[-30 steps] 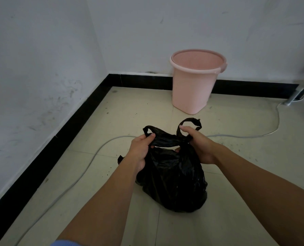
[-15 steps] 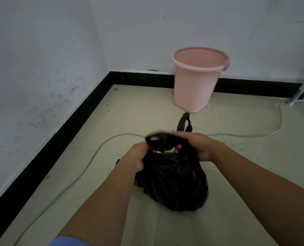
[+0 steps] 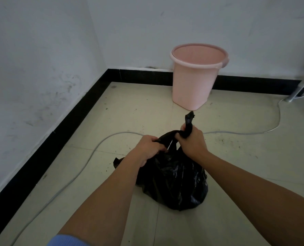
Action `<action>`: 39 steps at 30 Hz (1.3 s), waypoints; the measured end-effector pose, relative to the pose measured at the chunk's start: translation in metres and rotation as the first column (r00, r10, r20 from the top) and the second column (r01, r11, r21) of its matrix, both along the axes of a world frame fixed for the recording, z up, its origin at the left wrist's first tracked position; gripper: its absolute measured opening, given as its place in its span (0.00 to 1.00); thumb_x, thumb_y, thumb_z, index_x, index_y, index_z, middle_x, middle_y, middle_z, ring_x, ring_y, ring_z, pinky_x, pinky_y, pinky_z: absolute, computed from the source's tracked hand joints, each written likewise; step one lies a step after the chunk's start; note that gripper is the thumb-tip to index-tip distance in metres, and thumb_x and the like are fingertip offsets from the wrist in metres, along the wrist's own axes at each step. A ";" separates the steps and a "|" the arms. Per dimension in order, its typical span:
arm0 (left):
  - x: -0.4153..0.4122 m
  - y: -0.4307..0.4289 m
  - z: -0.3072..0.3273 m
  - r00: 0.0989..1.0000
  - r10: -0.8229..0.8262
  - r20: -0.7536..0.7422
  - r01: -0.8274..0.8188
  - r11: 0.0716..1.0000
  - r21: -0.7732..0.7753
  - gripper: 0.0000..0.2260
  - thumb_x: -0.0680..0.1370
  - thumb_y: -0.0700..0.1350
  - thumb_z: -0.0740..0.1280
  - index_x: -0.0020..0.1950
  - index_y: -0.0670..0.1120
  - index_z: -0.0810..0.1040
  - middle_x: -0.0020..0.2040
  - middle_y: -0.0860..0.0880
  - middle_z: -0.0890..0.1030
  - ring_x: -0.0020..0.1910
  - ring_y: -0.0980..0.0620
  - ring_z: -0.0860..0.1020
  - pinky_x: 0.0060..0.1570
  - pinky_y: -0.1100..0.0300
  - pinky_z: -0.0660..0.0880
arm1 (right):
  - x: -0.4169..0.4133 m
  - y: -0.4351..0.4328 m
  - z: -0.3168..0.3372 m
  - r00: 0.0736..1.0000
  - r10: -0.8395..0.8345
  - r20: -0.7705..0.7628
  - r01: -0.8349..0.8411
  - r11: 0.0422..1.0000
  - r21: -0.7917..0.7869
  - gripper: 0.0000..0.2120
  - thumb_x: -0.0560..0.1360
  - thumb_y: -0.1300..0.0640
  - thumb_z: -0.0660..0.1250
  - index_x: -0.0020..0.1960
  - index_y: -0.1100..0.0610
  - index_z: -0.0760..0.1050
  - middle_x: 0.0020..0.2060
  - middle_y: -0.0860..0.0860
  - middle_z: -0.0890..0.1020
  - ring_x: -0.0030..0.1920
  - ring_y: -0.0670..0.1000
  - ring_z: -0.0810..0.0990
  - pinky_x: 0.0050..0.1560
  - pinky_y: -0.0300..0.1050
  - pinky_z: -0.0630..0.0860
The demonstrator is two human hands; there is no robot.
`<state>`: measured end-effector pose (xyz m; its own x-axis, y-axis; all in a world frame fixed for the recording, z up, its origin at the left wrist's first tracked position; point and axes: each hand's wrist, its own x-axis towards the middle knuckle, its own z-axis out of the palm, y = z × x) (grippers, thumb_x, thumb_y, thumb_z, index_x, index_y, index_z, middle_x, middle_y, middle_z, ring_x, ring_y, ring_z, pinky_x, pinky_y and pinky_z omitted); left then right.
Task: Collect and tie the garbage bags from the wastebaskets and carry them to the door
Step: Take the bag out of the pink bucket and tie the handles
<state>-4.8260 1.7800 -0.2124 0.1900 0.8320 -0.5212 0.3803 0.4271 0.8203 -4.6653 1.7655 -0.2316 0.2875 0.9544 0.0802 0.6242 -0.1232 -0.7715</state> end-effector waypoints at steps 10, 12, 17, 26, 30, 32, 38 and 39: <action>-0.015 0.004 0.006 0.917 0.332 0.222 -0.272 0.926 -0.261 0.10 0.65 0.32 0.72 0.45 0.34 0.82 0.41 0.37 0.83 0.37 0.40 0.82 0.43 0.44 0.81 | 0.004 0.003 -0.003 0.885 -0.025 -0.464 -0.015 0.996 -0.083 0.08 0.74 0.59 0.73 0.39 0.57 0.75 0.39 0.54 0.79 0.45 0.57 0.80 0.52 0.53 0.77; -0.020 0.005 0.013 0.878 0.313 0.362 -0.196 0.926 -0.323 0.03 0.72 0.37 0.70 0.44 0.38 0.81 0.38 0.41 0.82 0.33 0.43 0.82 0.39 0.52 0.81 | 0.007 0.002 -0.002 0.904 -0.030 -0.426 0.006 0.998 -0.056 0.08 0.73 0.60 0.73 0.38 0.57 0.75 0.37 0.52 0.79 0.43 0.54 0.79 0.50 0.51 0.76; -0.020 0.008 0.015 0.778 0.437 0.451 -0.277 0.883 -0.379 0.05 0.77 0.40 0.66 0.45 0.41 0.81 0.37 0.43 0.81 0.40 0.43 0.79 0.46 0.50 0.78 | 0.004 0.000 0.006 0.778 -0.067 -0.624 0.018 0.996 -0.084 0.06 0.74 0.63 0.72 0.40 0.60 0.76 0.36 0.56 0.80 0.37 0.54 0.81 0.41 0.47 0.78; -0.022 0.015 0.036 0.765 0.424 0.485 -0.429 0.897 -0.107 0.15 0.72 0.25 0.59 0.47 0.42 0.76 0.40 0.41 0.74 0.35 0.46 0.73 0.36 0.56 0.75 | 0.016 0.011 0.013 0.591 -0.369 -0.717 0.147 0.923 -0.355 0.17 0.81 0.49 0.60 0.56 0.64 0.75 0.48 0.58 0.81 0.49 0.57 0.81 0.54 0.53 0.79; -0.046 0.018 0.029 0.724 0.550 0.416 -0.564 0.820 -0.104 0.13 0.72 0.27 0.58 0.44 0.41 0.77 0.38 0.43 0.71 0.30 0.52 0.67 0.16 0.66 0.59 | 0.042 0.010 0.004 0.654 -0.500 -0.567 0.363 0.866 -0.346 0.14 0.82 0.52 0.58 0.57 0.63 0.72 0.52 0.59 0.81 0.44 0.57 0.80 0.43 0.50 0.77; -0.064 0.012 0.014 0.761 0.592 0.266 -0.607 0.794 -0.030 0.12 0.72 0.28 0.60 0.40 0.42 0.78 0.37 0.44 0.72 0.30 0.51 0.68 0.16 0.68 0.55 | 0.064 0.000 -0.004 0.629 -0.579 -0.518 0.431 0.815 -0.387 0.10 0.82 0.54 0.57 0.53 0.61 0.70 0.52 0.60 0.82 0.38 0.58 0.82 0.37 0.47 0.75; -0.065 -0.005 -0.018 0.932 0.046 -0.358 0.017 0.985 0.170 0.17 0.68 0.64 0.67 0.41 0.51 0.81 0.37 0.51 0.80 0.42 0.48 0.79 0.43 0.58 0.72 | 0.062 -0.006 -0.002 0.127 -0.507 -0.852 0.260 0.846 -0.465 0.20 0.84 0.49 0.50 0.40 0.60 0.68 0.37 0.59 0.79 0.36 0.57 0.79 0.41 0.55 0.79; -0.061 -0.005 -0.016 0.887 -0.064 -0.457 0.129 0.985 0.111 0.24 0.66 0.71 0.64 0.39 0.51 0.80 0.35 0.52 0.80 0.42 0.50 0.79 0.46 0.57 0.72 | 0.059 -0.002 0.002 0.031 -0.472 -0.881 0.241 0.859 -0.452 0.21 0.84 0.48 0.49 0.39 0.59 0.67 0.31 0.56 0.75 0.33 0.56 0.77 0.44 0.55 0.79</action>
<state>-4.8875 1.7745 -0.2286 0.0448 0.8898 -0.4541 0.7562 0.2668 0.5974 -4.6065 1.7633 -0.2299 0.3164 0.6684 -0.6732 -0.7585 -0.2479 -0.6026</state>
